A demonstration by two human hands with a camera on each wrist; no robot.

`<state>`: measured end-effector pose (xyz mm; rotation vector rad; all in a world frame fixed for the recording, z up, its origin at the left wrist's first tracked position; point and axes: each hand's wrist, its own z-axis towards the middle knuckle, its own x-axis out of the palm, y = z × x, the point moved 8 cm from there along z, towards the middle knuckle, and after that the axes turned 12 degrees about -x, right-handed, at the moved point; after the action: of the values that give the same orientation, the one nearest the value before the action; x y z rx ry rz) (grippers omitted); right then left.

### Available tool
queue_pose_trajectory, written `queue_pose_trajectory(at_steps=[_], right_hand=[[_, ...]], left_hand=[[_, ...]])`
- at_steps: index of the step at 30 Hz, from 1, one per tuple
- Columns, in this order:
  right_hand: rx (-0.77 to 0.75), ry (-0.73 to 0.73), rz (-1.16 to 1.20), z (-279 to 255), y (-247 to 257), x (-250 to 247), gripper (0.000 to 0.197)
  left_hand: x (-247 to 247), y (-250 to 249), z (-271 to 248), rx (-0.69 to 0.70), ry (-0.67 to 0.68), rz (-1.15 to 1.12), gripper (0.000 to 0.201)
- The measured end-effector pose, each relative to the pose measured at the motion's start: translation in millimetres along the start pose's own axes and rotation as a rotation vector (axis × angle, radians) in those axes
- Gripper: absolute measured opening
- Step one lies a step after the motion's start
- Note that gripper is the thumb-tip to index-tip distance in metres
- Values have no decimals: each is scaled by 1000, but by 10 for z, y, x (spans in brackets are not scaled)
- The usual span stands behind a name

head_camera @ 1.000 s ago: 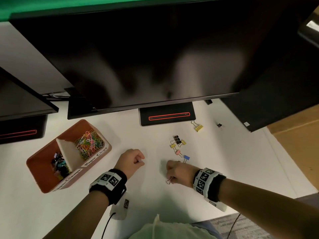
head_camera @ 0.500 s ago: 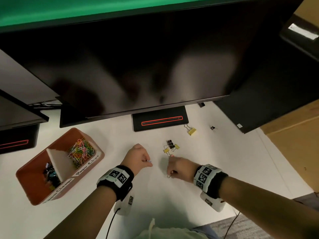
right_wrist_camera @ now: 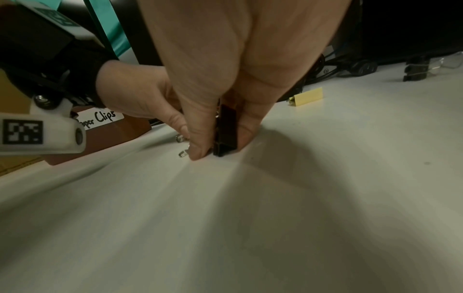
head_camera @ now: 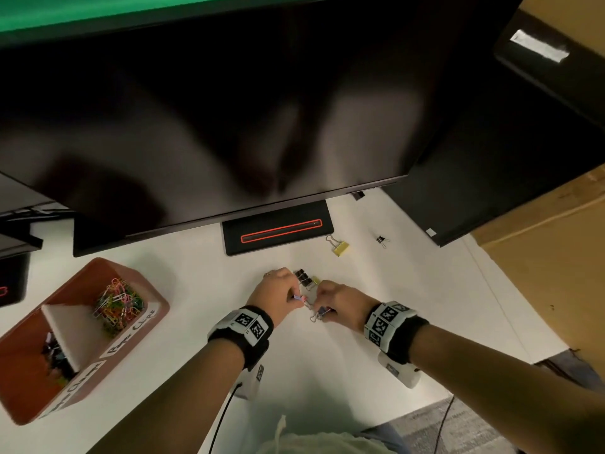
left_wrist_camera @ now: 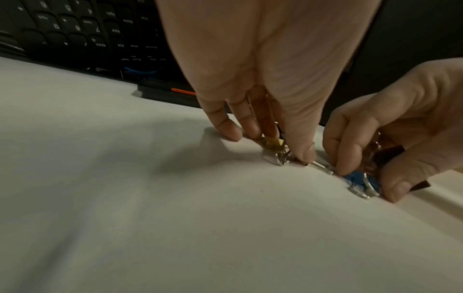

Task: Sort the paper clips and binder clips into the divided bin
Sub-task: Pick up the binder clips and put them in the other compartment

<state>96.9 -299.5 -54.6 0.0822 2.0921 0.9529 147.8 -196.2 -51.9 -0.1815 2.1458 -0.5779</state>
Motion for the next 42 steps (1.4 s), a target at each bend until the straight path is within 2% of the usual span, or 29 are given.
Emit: queue_pose_trajectory(at_steps=[5,11,17,19,21,23,25,27,31,35,39,42], right_hand=[[16,43,-1,61,-25,-3,19],[6,29,14,48,-28,-18,15],[11,6,67,-26,-77,-61,13],[55,-59,117,-42,-145,-173,19],[101,-112,154,-25,-195,-300,37],[121,-96,100,42,-213,-367,53],[129,-49,43,128,-218,-368,56],[123,-24,24,189,-236,-352,51],[118,-58,6,200,-245,-377,31],[114,-82,3,150,-267,-368,26],[105,-87,-1,117,-265,-358,24],[102,-91,-5,97,-259,-331,20]], left_hand=[[29,51,2,-38,35,-3,18],[25,223,-47,-88,42,-51,19],[19,404,-175,-147,-31,-202,12],[30,444,-201,-154,-37,-212,13],[27,471,-231,-161,-44,-225,13],[29,490,-258,-159,-47,-227,15],[33,498,-288,-164,-29,-240,21],[38,506,-301,-170,-13,-241,20],[55,506,-349,-169,9,-80,8],[62,339,-365,-90,37,-68,7],[139,89,-296,14,93,-99,30],[219,28,-228,10,159,-78,46]])
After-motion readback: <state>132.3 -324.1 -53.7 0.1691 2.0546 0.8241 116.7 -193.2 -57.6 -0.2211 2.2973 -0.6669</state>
